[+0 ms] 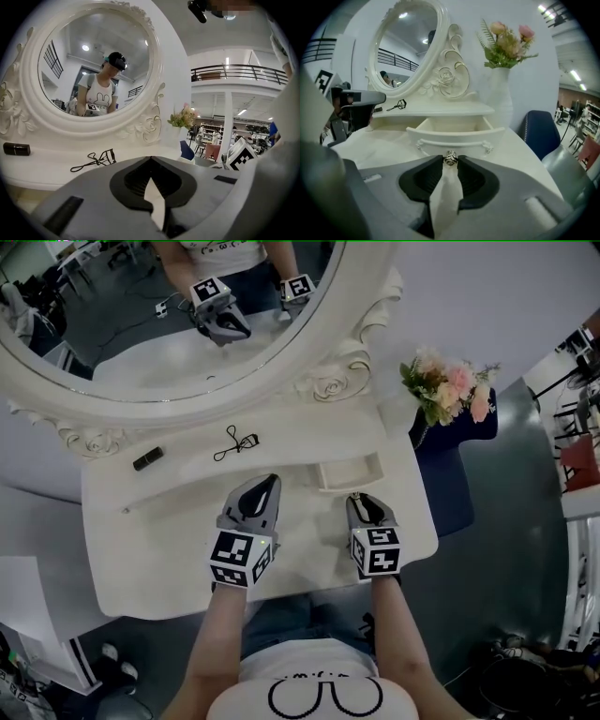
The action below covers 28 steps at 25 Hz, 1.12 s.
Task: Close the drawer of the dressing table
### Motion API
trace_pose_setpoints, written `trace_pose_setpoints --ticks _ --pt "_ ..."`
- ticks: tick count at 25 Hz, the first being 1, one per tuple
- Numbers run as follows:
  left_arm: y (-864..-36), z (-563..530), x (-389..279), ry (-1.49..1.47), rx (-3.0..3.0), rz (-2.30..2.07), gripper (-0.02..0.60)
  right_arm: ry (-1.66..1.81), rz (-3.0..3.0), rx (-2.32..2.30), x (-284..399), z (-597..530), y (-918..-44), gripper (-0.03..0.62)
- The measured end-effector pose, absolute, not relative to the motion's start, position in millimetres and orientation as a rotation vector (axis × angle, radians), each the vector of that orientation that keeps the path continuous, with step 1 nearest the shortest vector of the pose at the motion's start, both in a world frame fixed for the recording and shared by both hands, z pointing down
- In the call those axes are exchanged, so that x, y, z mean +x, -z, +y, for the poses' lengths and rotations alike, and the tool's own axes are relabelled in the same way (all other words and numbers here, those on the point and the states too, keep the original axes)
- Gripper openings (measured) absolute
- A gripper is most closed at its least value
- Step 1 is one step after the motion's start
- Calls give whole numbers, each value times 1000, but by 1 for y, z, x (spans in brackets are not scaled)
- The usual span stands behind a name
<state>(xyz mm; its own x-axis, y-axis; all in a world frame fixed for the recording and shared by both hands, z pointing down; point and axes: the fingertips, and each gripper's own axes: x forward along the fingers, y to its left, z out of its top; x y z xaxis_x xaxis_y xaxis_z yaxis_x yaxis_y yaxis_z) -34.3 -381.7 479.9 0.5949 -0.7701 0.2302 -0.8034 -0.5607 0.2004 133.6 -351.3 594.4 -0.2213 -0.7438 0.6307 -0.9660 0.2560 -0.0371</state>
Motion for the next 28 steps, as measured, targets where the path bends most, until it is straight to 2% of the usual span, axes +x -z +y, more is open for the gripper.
trace_pose_setpoints --ticks 28 --pt "-473 -398 -48 -141 2537 -1295 -3 -614 -2028 1524 133 -377 -592 98"
